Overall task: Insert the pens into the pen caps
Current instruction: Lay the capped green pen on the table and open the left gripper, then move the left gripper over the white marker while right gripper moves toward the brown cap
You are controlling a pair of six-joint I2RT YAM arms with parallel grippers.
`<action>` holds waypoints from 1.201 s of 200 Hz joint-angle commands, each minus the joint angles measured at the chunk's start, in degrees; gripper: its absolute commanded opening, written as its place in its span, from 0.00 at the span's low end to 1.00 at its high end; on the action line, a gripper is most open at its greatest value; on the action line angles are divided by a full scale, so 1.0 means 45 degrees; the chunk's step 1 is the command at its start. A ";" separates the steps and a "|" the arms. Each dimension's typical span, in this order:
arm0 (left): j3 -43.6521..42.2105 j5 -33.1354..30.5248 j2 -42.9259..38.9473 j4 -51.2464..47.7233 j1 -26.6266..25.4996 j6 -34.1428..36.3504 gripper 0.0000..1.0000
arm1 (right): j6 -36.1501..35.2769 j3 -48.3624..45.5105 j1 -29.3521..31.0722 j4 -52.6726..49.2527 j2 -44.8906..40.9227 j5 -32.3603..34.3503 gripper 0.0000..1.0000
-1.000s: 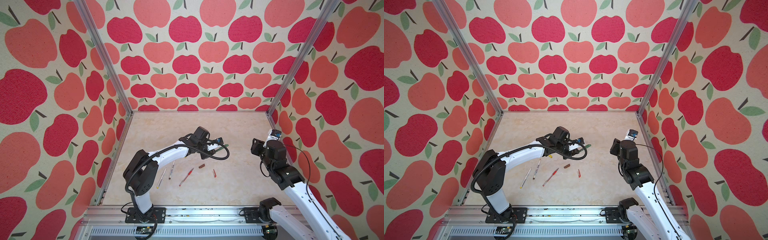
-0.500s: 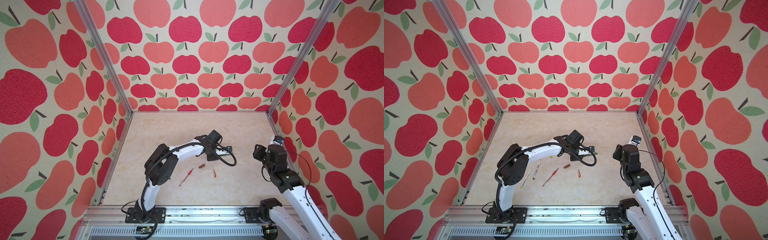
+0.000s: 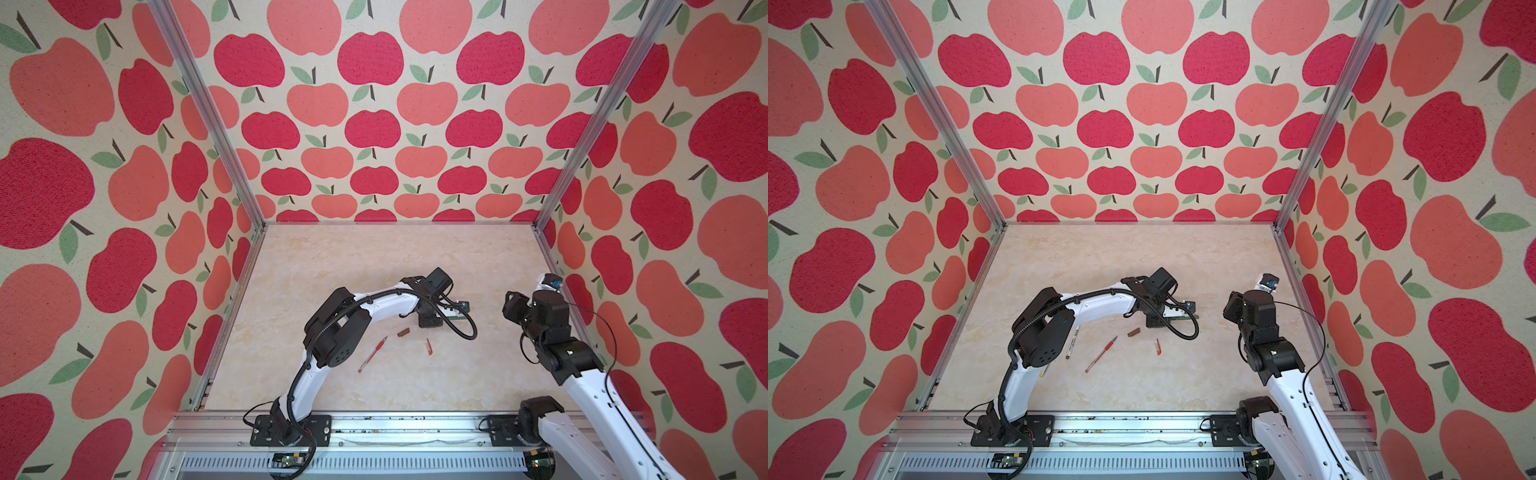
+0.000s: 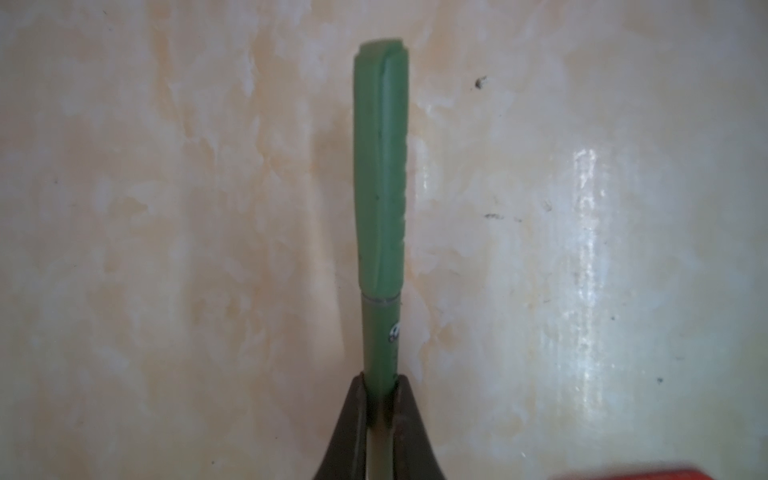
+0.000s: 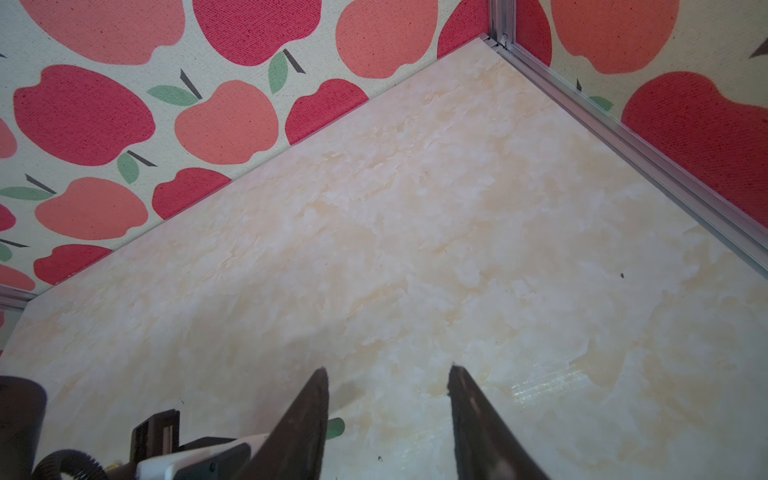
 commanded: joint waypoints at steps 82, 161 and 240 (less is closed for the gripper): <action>0.0167 0.0184 -0.0352 0.0394 0.0090 -0.0570 0.54 | 0.0131 -0.0332 -0.0204 0.0294 -0.0090 -0.0429 0.50; -0.5880 -0.1645 -0.8438 0.7239 0.2188 -0.6092 0.85 | -0.0098 0.0327 -0.0215 0.0364 0.0575 -0.1801 0.48; -0.7443 -0.3235 -1.4919 -0.1170 0.3611 -1.1339 0.89 | 0.1828 0.1395 0.1467 0.0855 0.3967 -0.1824 0.45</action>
